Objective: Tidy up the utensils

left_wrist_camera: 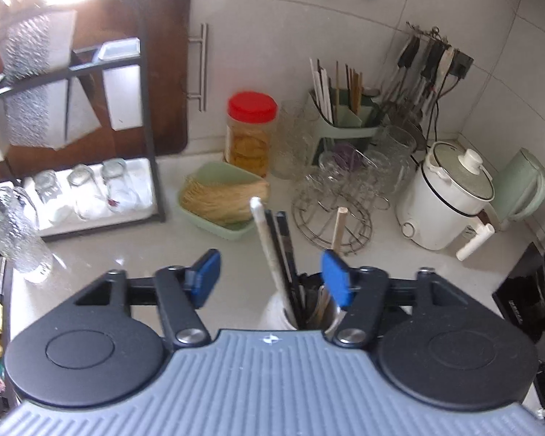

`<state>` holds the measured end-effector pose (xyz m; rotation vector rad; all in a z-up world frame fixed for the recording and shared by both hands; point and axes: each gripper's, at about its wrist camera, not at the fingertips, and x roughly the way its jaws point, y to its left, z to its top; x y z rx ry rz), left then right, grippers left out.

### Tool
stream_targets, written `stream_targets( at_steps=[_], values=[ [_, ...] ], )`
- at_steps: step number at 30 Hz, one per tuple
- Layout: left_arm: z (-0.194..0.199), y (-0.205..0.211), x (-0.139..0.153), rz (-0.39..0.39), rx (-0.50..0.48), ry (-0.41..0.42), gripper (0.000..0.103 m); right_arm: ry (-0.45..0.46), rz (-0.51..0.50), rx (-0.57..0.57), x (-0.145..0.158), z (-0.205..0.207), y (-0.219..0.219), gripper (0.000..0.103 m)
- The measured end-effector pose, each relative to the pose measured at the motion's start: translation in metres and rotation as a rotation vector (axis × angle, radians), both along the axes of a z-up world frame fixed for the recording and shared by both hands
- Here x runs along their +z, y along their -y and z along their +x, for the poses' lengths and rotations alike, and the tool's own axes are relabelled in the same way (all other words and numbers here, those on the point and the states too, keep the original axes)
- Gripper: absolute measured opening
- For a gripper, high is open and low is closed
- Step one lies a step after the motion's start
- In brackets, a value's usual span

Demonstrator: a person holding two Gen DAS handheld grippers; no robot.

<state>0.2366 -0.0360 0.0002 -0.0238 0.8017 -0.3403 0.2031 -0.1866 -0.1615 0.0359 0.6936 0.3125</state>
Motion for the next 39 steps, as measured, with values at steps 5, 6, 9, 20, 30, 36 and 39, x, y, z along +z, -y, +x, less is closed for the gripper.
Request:
stream_targets(
  at_steps=[5, 6, 9, 20, 30, 36, 39],
  values=[
    [-0.015, -0.009, 0.009, 0.014, 0.043, 0.029, 0.075, 0.042, -0.028, 0.005, 0.014, -0.003, -0.003, 0.103],
    [-0.020, -0.010, 0.013, 0.015, 0.053, 0.037, 0.076, 0.049, -0.024, 0.006, 0.018, -0.005, -0.002, 0.103],
    [-0.033, -0.015, 0.022, 0.020, 0.081, 0.065, 0.084, 0.065, -0.004, -0.002, 0.033, -0.012, 0.005, 0.103],
    [-0.098, -0.022, 0.052, 0.046, 0.235, 0.150, 0.089, 0.165, 0.058, -0.054, 0.114, -0.065, 0.057, 0.103],
    [-0.171, -0.004, 0.050, 0.054, 0.293, 0.173, 0.099, 0.213, 0.093, -0.073, 0.153, -0.136, 0.094, 0.103],
    [-0.211, 0.008, 0.037, 0.071, 0.325, 0.154, 0.100, 0.209, 0.100, -0.041, 0.150, -0.174, 0.103, 0.103],
    [-0.230, 0.012, 0.030, 0.079, 0.347, 0.144, 0.100, 0.190, 0.111, -0.034, 0.145, -0.188, 0.107, 0.103]
  ],
)
